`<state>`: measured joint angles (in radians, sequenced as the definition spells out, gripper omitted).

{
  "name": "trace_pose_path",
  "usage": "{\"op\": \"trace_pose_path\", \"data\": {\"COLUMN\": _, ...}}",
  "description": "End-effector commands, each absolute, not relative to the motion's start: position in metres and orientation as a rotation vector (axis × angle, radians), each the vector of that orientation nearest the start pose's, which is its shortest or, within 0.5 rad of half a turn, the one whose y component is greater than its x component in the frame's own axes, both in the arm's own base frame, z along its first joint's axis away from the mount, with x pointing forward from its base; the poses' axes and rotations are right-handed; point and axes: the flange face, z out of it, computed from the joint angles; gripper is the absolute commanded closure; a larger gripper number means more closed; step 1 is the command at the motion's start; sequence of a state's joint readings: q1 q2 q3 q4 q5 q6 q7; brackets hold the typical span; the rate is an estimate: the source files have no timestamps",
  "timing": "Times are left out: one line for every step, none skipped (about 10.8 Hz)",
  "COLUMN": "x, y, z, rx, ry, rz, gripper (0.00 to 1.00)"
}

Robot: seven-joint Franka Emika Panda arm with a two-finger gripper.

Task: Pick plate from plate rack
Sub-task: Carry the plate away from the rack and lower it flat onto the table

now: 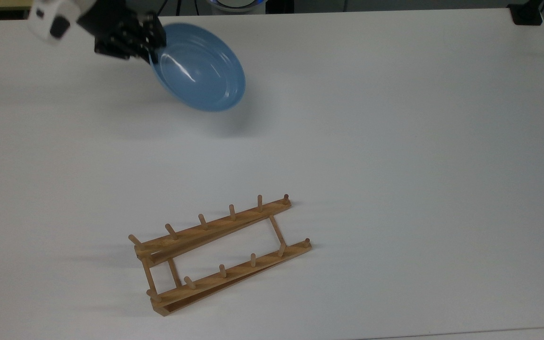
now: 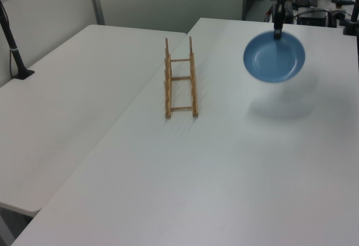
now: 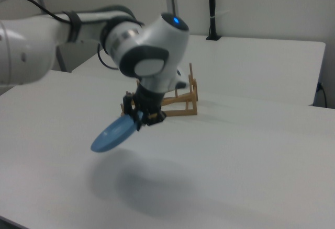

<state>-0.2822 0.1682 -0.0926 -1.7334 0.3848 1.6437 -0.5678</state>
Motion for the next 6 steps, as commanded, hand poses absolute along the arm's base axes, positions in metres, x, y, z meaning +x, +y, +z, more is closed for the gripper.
{"op": "trace_pose_path", "data": {"x": 0.564, "y": -0.179, "z": 0.409, "rx": -2.665, "ry": -0.105, "rz": 0.111, "gripper": 1.0}}
{"op": "trace_pose_path", "data": {"x": 0.567, "y": -0.183, "z": 0.392, "rx": -2.668, "ry": -0.089, "rz": 0.122, "gripper": 1.0}}
{"op": "trace_pose_path", "data": {"x": 0.57, "y": -0.185, "z": 0.379, "rx": -2.68, "ry": -0.072, "rz": 0.113, "gripper": 1.0}}
{"op": "trace_pose_path", "data": {"x": 0.569, "y": -0.183, "z": 0.36, "rx": -2.684, "ry": -0.064, "rz": 0.126, "gripper": 1.0}}
{"op": "trace_pose_path", "data": {"x": 0.569, "y": -0.183, "z": 0.349, "rx": -2.705, "ry": -0.06, "rz": 0.103, "gripper": 1.0}}
{"op": "trace_pose_path", "data": {"x": 0.566, "y": -0.183, "z": 0.337, "rx": -2.714, "ry": -0.062, "rz": 0.097, "gripper": 1.0}}
